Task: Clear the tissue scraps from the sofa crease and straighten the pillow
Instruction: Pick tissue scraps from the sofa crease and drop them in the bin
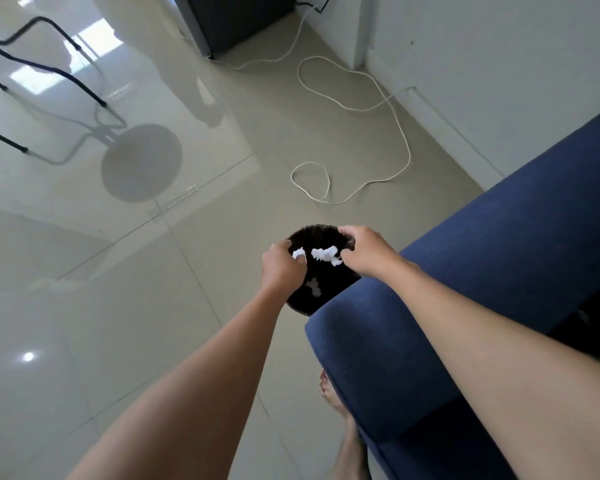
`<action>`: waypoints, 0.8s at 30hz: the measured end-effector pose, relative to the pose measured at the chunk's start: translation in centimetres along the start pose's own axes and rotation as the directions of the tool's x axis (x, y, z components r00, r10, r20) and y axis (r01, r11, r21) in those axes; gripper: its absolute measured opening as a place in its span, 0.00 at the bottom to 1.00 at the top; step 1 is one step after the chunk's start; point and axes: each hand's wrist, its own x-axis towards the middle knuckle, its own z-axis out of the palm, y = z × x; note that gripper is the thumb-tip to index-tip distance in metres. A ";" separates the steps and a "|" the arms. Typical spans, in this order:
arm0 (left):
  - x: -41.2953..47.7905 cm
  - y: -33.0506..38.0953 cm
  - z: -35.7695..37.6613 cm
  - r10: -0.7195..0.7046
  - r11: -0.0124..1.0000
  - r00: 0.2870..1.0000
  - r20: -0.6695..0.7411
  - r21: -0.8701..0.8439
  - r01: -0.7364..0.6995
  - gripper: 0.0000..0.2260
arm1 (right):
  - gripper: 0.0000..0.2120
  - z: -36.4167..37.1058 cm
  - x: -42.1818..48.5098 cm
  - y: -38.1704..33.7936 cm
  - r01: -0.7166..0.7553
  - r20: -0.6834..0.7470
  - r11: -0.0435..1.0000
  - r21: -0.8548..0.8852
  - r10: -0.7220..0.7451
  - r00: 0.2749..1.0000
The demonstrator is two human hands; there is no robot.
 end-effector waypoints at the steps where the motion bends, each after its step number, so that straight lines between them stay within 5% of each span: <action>1: -0.1 0.0 -0.1 -0.006 1.000 1.000 0.012 0.013 0.005 0.22 | 0.26 -0.2 -0.3 -0.1 0.006 -0.006 1.000 0.004 -0.006 1.000; 11: -6.0 5.4 2.6 0.213 0.949 0.975 0.062 0.223 -0.221 0.20 | 0.26 -5.8 -5.6 3.3 -0.013 -0.168 0.999 0.030 0.018 0.986; 24: -20.2 16.4 18.0 0.559 0.651 0.767 0.314 0.406 -0.641 0.23 | 0.24 -15.1 -20.5 20.9 -0.158 -0.430 0.946 0.284 0.273 0.861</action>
